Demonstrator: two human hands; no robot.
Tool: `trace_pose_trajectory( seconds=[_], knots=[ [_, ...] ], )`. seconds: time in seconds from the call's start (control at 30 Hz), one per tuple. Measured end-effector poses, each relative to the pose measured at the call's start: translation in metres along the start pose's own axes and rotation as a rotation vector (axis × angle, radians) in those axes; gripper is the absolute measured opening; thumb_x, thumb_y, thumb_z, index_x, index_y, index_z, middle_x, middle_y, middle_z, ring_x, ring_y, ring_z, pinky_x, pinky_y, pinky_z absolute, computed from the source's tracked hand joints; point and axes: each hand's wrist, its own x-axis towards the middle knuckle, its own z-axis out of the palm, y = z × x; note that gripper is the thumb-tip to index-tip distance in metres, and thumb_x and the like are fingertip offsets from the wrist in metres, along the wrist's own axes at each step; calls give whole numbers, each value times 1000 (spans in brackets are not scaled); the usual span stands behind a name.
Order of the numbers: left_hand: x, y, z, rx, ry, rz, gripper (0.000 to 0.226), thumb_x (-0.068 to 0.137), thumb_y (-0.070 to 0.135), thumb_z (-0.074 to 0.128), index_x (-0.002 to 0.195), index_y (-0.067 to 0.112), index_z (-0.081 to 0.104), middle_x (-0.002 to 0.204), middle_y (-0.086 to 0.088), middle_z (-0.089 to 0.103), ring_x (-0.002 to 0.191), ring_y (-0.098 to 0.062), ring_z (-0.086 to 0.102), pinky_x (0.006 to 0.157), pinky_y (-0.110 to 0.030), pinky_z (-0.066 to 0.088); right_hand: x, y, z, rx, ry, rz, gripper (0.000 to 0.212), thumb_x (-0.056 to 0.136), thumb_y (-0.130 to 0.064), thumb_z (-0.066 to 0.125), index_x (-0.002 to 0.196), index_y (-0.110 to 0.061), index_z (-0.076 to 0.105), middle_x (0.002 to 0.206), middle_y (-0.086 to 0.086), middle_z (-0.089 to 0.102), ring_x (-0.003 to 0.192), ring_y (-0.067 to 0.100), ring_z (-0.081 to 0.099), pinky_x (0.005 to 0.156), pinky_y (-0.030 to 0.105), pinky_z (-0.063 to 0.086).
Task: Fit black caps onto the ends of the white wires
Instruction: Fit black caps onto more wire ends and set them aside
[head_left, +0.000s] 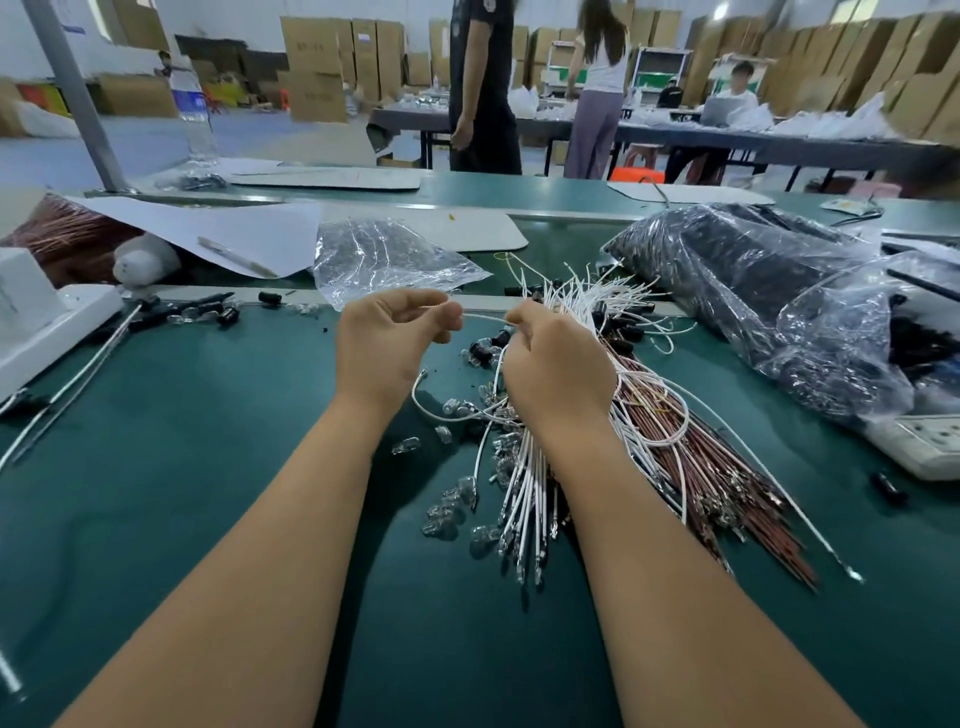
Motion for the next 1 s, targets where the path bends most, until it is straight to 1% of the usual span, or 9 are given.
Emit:
trace_pose_trajectory(
  seconds=[0.07, 0.17, 0.27, 0.33, 0.4, 0.5, 0.57, 0.77, 1.0],
  knots=[
    [0, -1, 1, -13, 41, -26, 9, 89, 26, 67, 83, 20, 69, 68, 1, 73, 69, -18, 71, 71, -32, 55, 0, 0, 0, -1, 15, 29, 27, 93, -12, 43, 101, -22, 66, 70, -6, 54, 53, 4, 38, 47, 19, 20],
    [-2, -7, 1, 336, 66, 24, 19, 98, 31, 52, 96, 20, 68, 86, 4, 74, 79, -20, 69, 77, -33, 54, 1, 0, 0, 55, 24, 91, 28, 94, -12, 41, 103, -21, 66, 73, -4, 60, 59, 10, 48, 48, 20, 27],
    [-7, -11, 6, 713, -285, 14, 38, 97, 20, 50, 134, 26, 52, 133, -2, 58, 108, -23, 62, 98, -39, 47, 2, -1, 1, 138, 4, 158, 21, 93, -9, 41, 88, -15, 61, 68, -4, 55, 60, 9, 47, 48, 23, 26],
    [-8, -11, 10, 961, -422, 6, 47, 97, 26, 48, 142, 35, 42, 148, -5, 43, 137, -19, 37, 116, -43, 24, 2, -1, 2, 207, -9, 195, 20, 91, -7, 41, 78, -12, 55, 69, 0, 55, 62, 14, 49, 49, 25, 25],
    [-6, -11, 11, 994, -416, 22, 44, 95, 31, 51, 137, 40, 47, 146, -5, 46, 142, -15, 28, 117, -40, 17, 3, 0, 2, 258, -30, 216, 20, 91, -7, 42, 80, -12, 57, 76, 3, 59, 68, 18, 51, 50, 26, 27],
    [-6, -10, 8, 870, -306, 88, 28, 87, 30, 62, 115, 36, 64, 118, 3, 64, 122, -18, 49, 103, -34, 34, 4, -1, 1, 278, -73, 221, 26, 91, -9, 42, 96, -20, 65, 87, 2, 64, 76, 21, 57, 52, 25, 32],
    [-6, -8, 7, 841, -274, 129, 20, 85, 28, 66, 104, 32, 67, 103, 8, 64, 108, -18, 54, 95, -33, 39, 4, -1, 2, 294, -106, 218, 30, 91, -14, 43, 103, -27, 67, 91, 3, 66, 78, 24, 61, 56, 27, 38],
    [-3, -8, 12, 842, -351, 119, 23, 87, 22, 63, 109, 29, 69, 107, 3, 66, 111, -21, 48, 97, -36, 39, 6, -1, 4, 300, -95, 178, 20, 91, -26, 54, 101, -31, 71, 96, -1, 65, 81, 19, 61, 65, 29, 48],
    [-2, -10, 10, 786, -326, 92, 16, 88, 14, 62, 100, 21, 69, 97, 4, 70, 107, -22, 54, 94, -40, 44, 5, -1, 2, 408, -44, 185, 15, 89, -15, 56, 86, -23, 68, 77, -7, 65, 68, 13, 58, 57, 24, 38]
  ],
)
